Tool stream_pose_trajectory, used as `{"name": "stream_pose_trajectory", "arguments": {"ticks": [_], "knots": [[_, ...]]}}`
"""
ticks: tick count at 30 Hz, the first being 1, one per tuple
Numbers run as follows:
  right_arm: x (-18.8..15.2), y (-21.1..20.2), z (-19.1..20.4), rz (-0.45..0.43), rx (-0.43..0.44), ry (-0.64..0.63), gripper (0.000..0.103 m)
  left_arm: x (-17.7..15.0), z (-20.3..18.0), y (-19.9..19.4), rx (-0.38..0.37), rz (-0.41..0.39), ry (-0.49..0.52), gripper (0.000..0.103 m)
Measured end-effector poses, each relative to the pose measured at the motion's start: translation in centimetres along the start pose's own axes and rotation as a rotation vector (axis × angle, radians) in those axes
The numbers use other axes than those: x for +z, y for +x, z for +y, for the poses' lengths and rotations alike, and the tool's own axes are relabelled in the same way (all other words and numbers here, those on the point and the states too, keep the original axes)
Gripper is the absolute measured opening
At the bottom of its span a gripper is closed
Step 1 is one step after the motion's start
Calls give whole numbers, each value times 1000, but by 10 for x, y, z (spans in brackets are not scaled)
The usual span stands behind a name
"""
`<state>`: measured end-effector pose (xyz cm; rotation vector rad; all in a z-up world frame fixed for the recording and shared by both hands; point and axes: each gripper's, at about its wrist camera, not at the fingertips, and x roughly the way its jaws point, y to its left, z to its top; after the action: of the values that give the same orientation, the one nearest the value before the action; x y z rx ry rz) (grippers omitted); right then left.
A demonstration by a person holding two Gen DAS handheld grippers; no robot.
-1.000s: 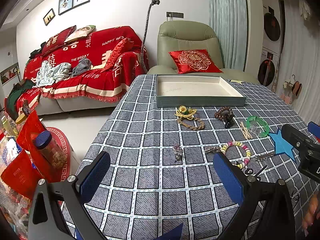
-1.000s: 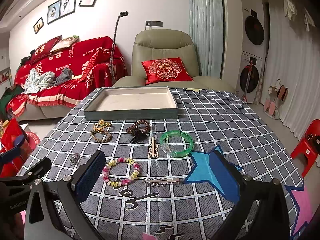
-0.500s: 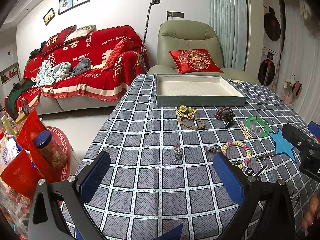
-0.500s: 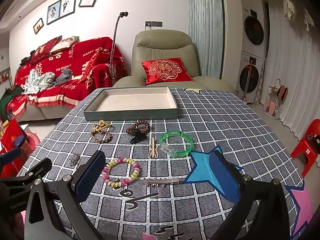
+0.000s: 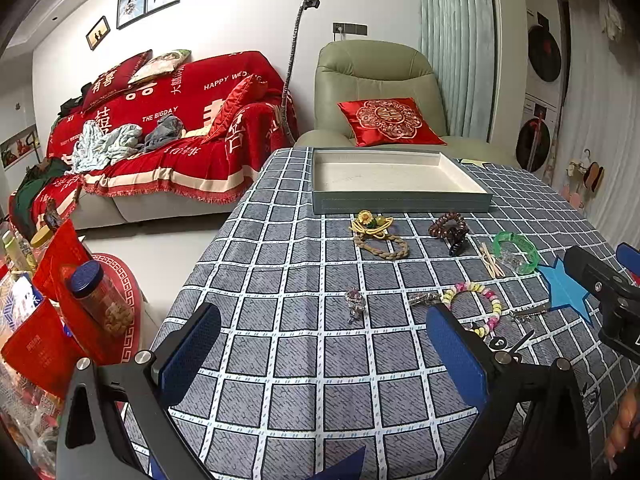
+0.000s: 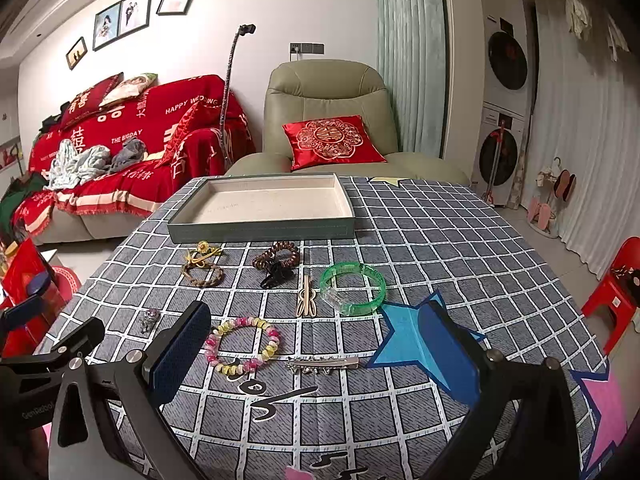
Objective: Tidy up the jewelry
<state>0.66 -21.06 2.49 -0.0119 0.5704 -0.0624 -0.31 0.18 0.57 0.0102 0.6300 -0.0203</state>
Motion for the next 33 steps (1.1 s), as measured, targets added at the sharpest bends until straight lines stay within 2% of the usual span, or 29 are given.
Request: {"name": "stream_pose_trajectory", "arguments": {"ticks": [33], "knots": [[0,-1,-1,0,5,3,103,-2,-1,2,-2,5,0,103]]}}
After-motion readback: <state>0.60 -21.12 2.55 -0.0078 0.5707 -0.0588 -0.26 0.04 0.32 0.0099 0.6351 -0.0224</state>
